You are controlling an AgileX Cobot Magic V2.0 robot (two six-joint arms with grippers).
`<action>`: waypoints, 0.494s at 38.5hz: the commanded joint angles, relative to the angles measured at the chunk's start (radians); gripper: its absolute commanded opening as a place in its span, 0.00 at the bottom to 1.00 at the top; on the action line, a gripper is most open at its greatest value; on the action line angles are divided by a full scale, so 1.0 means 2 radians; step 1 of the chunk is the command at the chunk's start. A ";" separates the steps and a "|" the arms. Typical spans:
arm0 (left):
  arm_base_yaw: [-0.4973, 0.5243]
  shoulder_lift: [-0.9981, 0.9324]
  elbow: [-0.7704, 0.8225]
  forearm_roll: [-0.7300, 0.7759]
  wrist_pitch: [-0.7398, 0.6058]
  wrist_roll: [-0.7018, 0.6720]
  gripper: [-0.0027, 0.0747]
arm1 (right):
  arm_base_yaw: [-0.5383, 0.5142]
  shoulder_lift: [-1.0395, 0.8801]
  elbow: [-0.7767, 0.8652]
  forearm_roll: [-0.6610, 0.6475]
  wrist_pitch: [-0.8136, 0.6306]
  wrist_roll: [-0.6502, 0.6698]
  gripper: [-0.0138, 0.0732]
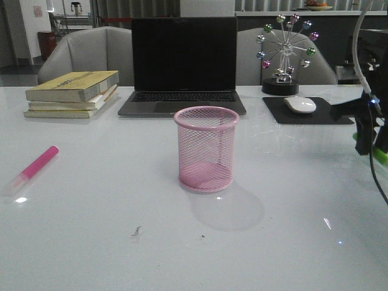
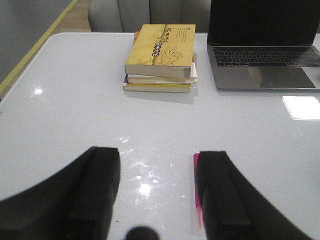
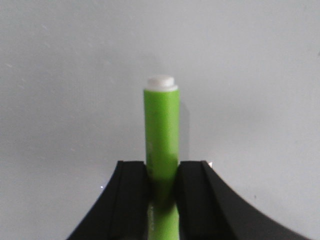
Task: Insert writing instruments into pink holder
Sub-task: 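Lift the green highlighter and carry it over the pink holder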
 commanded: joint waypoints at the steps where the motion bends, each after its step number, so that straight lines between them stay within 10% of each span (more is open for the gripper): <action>1: -0.004 -0.002 -0.018 -0.006 -0.035 -0.005 0.56 | 0.011 -0.083 -0.015 0.008 -0.056 -0.005 0.22; 19: -0.004 -0.002 -0.018 -0.006 -0.035 -0.005 0.56 | 0.112 -0.260 0.075 0.072 -0.257 -0.005 0.22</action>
